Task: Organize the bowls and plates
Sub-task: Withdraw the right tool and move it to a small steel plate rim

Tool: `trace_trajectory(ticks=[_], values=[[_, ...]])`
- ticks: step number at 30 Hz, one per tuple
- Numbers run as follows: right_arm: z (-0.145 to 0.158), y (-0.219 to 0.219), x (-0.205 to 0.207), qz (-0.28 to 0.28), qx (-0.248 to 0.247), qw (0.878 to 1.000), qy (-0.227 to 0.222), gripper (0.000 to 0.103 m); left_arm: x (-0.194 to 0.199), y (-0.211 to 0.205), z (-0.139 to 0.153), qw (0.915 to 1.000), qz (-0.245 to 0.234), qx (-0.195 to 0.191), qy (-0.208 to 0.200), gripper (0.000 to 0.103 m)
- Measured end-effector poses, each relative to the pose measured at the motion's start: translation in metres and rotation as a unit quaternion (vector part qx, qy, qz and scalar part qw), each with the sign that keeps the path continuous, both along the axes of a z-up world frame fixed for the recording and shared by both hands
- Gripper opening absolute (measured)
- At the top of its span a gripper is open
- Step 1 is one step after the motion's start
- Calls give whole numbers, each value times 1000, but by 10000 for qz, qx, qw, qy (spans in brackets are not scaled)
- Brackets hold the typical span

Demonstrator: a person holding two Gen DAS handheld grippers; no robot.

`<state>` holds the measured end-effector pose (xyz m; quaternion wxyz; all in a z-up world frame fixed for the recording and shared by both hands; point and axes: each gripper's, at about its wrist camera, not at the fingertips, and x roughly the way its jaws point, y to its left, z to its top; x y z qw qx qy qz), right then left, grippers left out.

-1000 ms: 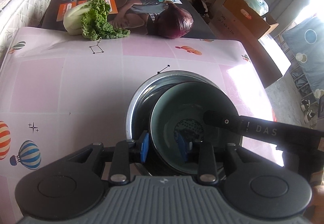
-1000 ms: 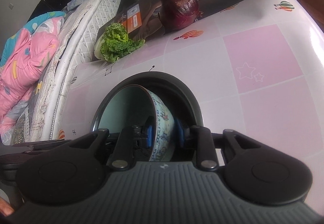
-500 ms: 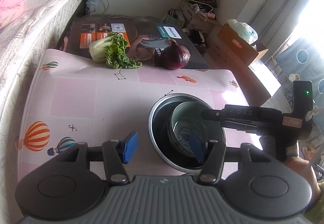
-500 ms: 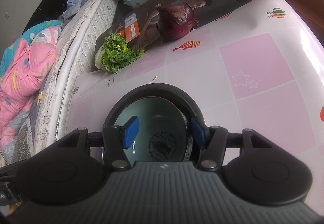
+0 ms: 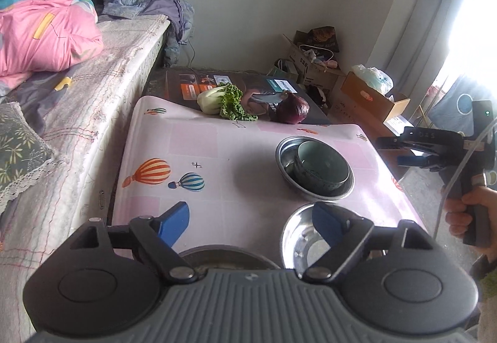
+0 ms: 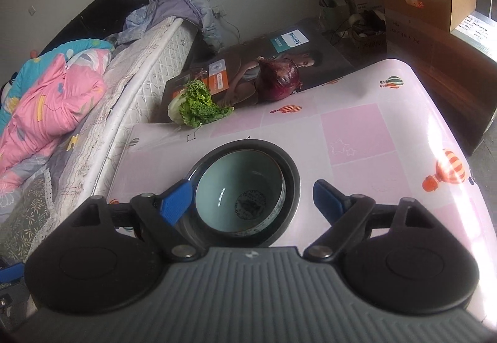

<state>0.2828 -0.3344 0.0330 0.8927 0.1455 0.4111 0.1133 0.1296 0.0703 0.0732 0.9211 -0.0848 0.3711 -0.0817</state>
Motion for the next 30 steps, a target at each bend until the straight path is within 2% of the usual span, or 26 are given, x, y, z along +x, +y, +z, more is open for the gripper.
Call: trace_trajectory(ticks=[4, 8, 11, 16, 24, 28, 30], values=[[23, -5, -76, 110, 84, 9994, -330, 89, -50, 8, -3, 9996, -21, 260, -120, 93], [29, -5, -142, 215, 169, 9988, -417, 89, -90, 16, -12, 9996, -48, 229, -130, 95], [22, 2, -192, 251, 264, 9985, -405, 89, -118, 23, -23, 9997, -81, 194, -157, 99], [-3, 18, -251, 363, 557, 9974, -289, 89, -154, 32, -46, 9994, -49, 279, -220, 103], [-64, 74, -296, 609, 785, 9950, 104, 89, -180, 31, -96, 9963, 55, 852, -119, 103], [-83, 101, -303, 691, 910, 9933, 171, 89, -175, 27, -112, 9947, 3, 1019, -101, 102], [-87, 114, -298, 670, 941, 9932, 148, 88, -169, 29, -115, 9952, 73, 969, -94, 99]])
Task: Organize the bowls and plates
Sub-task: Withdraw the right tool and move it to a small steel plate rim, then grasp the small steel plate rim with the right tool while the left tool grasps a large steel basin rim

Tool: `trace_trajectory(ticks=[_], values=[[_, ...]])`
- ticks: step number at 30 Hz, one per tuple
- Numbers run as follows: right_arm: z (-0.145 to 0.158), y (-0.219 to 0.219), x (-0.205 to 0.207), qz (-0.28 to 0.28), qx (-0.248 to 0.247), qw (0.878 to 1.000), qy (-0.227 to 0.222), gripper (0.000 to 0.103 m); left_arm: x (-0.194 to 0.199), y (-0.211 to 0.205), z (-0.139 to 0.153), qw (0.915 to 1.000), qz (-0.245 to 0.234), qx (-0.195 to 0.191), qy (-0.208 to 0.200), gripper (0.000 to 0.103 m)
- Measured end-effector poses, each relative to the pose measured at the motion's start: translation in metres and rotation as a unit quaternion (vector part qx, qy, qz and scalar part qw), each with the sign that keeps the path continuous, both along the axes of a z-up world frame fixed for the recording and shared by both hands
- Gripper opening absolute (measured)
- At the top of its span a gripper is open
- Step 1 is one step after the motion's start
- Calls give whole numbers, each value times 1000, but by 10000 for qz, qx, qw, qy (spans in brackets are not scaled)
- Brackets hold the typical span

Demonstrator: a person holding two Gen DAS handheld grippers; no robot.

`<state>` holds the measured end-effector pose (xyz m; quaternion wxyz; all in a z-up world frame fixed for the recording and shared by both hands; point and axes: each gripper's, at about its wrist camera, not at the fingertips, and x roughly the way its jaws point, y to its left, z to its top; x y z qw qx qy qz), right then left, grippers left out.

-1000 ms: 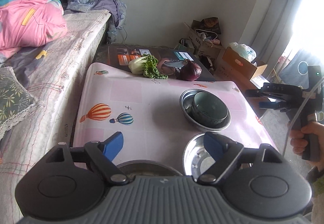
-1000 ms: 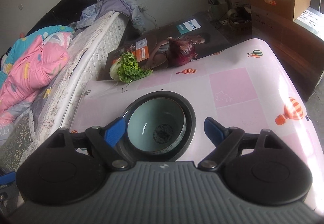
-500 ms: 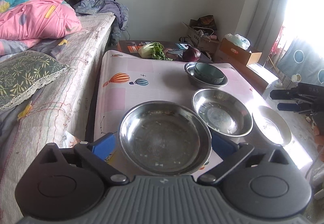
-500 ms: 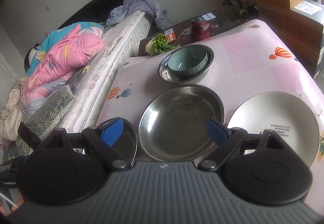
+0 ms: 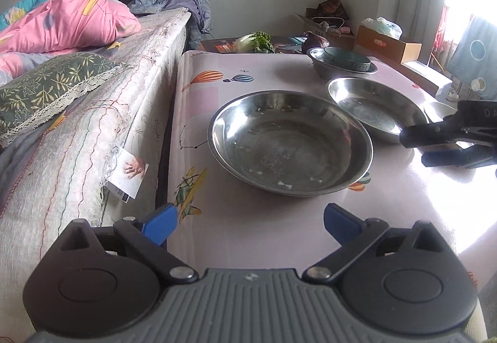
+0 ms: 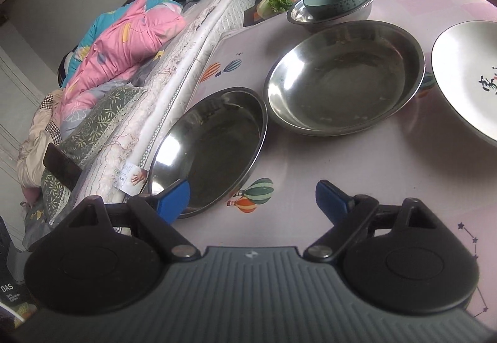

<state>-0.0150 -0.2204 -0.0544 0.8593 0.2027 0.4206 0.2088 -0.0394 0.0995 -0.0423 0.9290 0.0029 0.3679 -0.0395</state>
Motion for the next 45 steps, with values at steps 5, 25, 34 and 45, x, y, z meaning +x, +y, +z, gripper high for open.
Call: trace_trajectory(ticks=[5, 25, 34, 45], values=[[-6, 18, 20, -84, 131, 9999, -13, 77, 25, 17, -1, 9987, 276, -431, -85, 94], [-39, 52, 64, -192, -392, 9990, 83, 13, 86, 8, -25, 9979, 171, -67, 628, 24], [-41, 43, 40, -146, -360, 9992, 63, 12, 64, 1, -24, 9976, -28, 23, 691, 25], [-40, 21, -12, 29, -258, 9995, 152, 12, 16, -10, -22, 9953, -252, -21, 939, 27]])
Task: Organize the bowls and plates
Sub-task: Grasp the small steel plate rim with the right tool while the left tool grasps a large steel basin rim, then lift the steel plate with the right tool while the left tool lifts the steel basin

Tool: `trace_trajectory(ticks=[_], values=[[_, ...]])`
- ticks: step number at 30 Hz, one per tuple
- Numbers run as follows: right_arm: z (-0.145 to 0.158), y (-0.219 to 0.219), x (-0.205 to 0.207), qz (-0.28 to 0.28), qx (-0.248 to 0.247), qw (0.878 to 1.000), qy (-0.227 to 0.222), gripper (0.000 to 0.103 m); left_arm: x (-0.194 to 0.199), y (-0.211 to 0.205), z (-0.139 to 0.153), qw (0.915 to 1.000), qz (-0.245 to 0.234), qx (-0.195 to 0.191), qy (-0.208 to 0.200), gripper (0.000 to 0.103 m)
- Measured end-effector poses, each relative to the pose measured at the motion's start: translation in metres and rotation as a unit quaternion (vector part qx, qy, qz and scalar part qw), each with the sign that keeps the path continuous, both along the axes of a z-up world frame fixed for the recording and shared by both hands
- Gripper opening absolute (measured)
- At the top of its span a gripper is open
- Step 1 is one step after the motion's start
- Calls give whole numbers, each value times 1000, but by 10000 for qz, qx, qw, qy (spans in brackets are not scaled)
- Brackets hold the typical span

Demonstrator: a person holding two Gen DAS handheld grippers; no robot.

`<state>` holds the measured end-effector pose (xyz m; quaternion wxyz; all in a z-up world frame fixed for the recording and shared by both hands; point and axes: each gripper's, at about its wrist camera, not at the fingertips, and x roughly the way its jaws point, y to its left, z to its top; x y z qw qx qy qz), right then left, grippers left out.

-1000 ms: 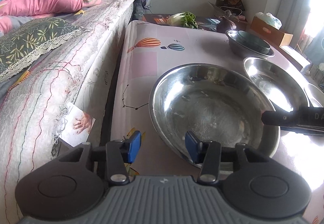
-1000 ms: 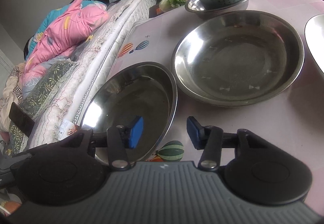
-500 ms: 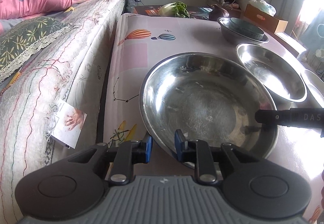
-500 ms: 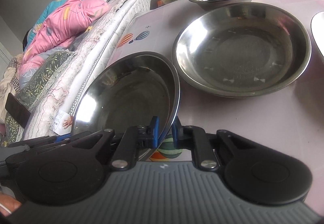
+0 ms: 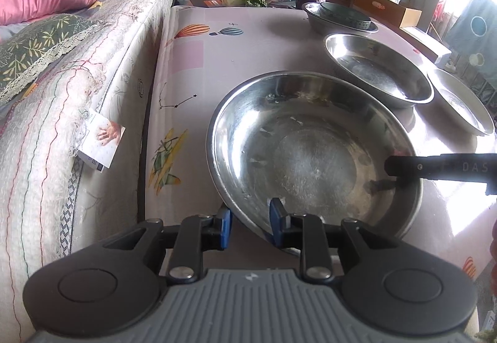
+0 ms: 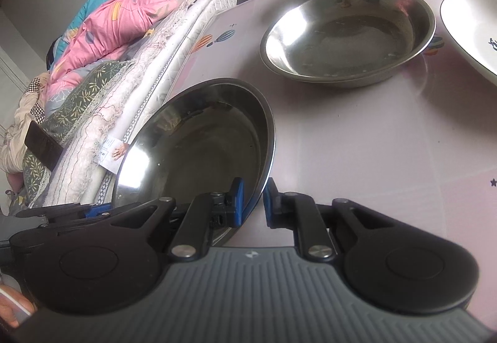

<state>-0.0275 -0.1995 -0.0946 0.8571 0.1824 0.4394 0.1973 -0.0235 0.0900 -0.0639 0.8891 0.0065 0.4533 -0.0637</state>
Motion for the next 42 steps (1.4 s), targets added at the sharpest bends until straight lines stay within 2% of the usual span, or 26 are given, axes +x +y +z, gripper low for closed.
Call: trace_trajectory(ticks=[5, 9, 19, 25, 32, 35, 37, 42], values=[[0, -5, -20, 44, -67, 10000, 46, 15, -11, -3, 5, 9999, -150, -30, 19, 30], [3, -4, -25, -13, -197, 9998, -54, 16, -5, -4, 6, 9998, -195, 75, 24, 34], [4, 5, -8, -107, -581, 9979, -268, 17, 29, -4, -2, 9999, -78, 77, 120, 42], [3, 5, -2, -114, -551, 9981, -262, 18, 29, -5, 0, 9997, -93, -43, 224, 45], [2, -8, -5, -219, -410, 9987, -222, 18, 3, -7, 6, 9981, -370, -337, 362, 45], [2, -15, -6, -282, -273, 9991, -180, 19, -3, -7, 11, 9982, -374, -377, 272, 51], [2, -17, -6, -274, -232, 9992, -175, 22, -3, -7, 13, 9984, -384, -359, 190, 60], [-1, -16, -6, -263, -212, 9992, -195, 25, 9, -10, 7, 9991, -313, -205, 206, 60]])
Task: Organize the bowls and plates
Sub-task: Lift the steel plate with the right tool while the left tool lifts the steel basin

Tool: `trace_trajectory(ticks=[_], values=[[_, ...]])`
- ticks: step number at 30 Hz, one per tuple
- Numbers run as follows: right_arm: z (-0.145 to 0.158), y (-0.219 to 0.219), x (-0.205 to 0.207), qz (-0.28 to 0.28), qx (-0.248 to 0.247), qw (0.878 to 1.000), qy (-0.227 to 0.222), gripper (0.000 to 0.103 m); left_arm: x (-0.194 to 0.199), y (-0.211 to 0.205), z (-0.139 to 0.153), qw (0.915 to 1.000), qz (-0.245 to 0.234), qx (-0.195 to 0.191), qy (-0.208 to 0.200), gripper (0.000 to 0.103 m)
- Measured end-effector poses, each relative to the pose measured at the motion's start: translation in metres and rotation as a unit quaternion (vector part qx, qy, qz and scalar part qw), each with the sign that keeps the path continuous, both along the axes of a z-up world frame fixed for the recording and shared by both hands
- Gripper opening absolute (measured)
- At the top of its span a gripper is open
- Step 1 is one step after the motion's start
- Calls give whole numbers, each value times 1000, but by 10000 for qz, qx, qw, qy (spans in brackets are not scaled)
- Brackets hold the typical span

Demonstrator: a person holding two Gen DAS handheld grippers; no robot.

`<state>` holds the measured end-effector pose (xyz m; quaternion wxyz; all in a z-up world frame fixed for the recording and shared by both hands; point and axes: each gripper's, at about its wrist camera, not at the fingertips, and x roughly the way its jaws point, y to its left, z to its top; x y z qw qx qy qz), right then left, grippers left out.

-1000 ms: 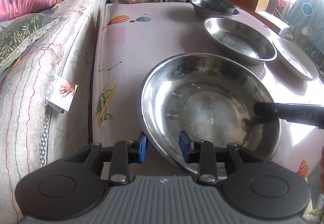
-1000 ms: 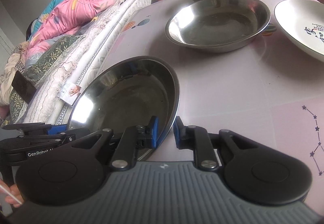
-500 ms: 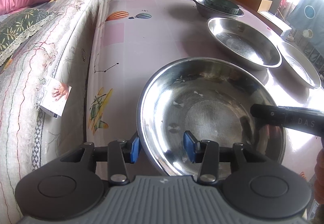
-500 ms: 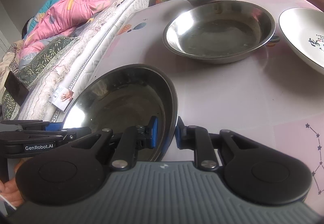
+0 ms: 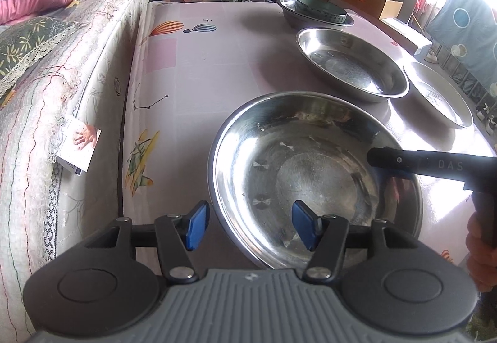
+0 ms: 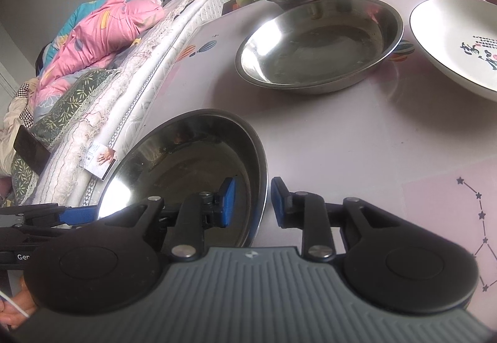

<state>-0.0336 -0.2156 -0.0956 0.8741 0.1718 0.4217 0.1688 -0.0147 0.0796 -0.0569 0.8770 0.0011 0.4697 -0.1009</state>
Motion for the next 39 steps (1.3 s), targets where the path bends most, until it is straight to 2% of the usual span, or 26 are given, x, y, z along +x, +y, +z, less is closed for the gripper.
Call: trace_trajectory(ticks=[12, 19, 28, 39], values=[[-1, 3, 0, 129, -11, 9999, -77, 25, 15, -11, -8, 9998, 152, 154, -50, 58], [4, -3, 4, 151, 55, 9998, -70, 26, 4, -12, -5, 9999, 142, 38, -20, 58], [7, -3, 1, 214, -194, 9996, -75, 26, 4, -16, -10, 9994, 115, 336, -48, 59], [5, 15, -10, 436, -520, 9976, -144, 26, 4, -19, -13, 9988, 116, 481, -62, 60]])
